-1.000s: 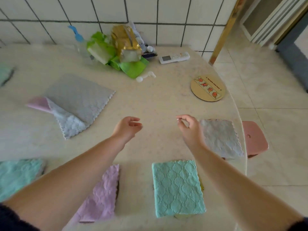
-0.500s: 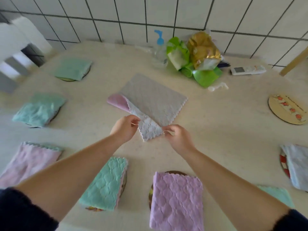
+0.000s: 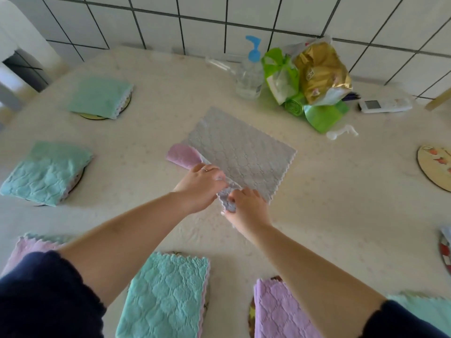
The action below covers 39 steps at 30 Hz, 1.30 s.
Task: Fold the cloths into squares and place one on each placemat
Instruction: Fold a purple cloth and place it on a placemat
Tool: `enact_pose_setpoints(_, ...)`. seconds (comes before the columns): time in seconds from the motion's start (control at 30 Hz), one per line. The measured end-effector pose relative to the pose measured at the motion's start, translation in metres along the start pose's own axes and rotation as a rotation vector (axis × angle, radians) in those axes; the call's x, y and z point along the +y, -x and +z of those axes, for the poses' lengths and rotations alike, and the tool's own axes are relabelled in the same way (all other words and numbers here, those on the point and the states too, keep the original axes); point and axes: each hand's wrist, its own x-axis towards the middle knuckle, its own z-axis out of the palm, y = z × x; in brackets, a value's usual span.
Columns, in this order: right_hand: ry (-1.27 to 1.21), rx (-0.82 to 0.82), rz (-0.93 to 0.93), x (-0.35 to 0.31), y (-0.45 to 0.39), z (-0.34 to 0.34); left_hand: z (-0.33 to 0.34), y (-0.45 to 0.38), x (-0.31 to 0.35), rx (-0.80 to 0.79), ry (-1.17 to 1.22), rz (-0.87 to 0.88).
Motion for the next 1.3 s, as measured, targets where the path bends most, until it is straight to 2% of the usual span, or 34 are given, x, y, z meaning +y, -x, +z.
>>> enact_pose_setpoints(0.2, 0.091, 0.035, -0.062, 0.002, -0.014, -0.001, 0.011, -0.007, -0.006, 0.03, -0.021, 0.019)
enact_pose_setpoints(0.33, -0.22, 0.014, 0.036, 0.012, -0.014, -0.021, 0.006, -0.014, -0.014, 0.012, -0.004, 0.024)
enact_pose_setpoints(0.47, -0.321, 0.141, -0.004, 0.032, 0.0, -0.056, -0.006, -0.019, -0.024, 0.071, 0.106, -0.046)
enact_pose_setpoints(0.67, -0.297, 0.194, -0.007, 0.058, 0.023, -0.086, -0.027, -0.006, -0.048, 0.109, 0.09, -0.168)
enact_pose_setpoints(0.8, -0.184, 0.188, -0.045, 0.072, 0.034, -0.097, -0.044, 0.017, -0.059, 0.135, 0.136, -0.24)
enact_pose_setpoints(0.9, -0.085, 0.245, -0.058, 0.078, 0.036, -0.119, -0.068, 0.03, -0.056, 0.218, 0.235, -0.326)
enact_pose_setpoints(1.0, 0.004, 0.35, -0.038, 0.08, 0.027, -0.159, -0.103, 0.026, -0.046, 0.402, 0.38, -0.347)
enact_pose_setpoints(1.13, 0.127, 0.442, -0.033, 0.081, 0.003, -0.217, -0.149, -0.007, -0.043, 0.55, 0.82, -0.466)
enact_pose_setpoints(1.2, 0.102, 0.482, -0.006, 0.081, -0.009, -0.24, -0.168, -0.026, -0.045, 0.598, 1.027, -0.483)
enact_pose_setpoints(1.3, -0.055, 0.593, 0.035, 0.081, -0.019, -0.269, -0.2, -0.037, -0.043, 0.7, 1.091, -0.439)
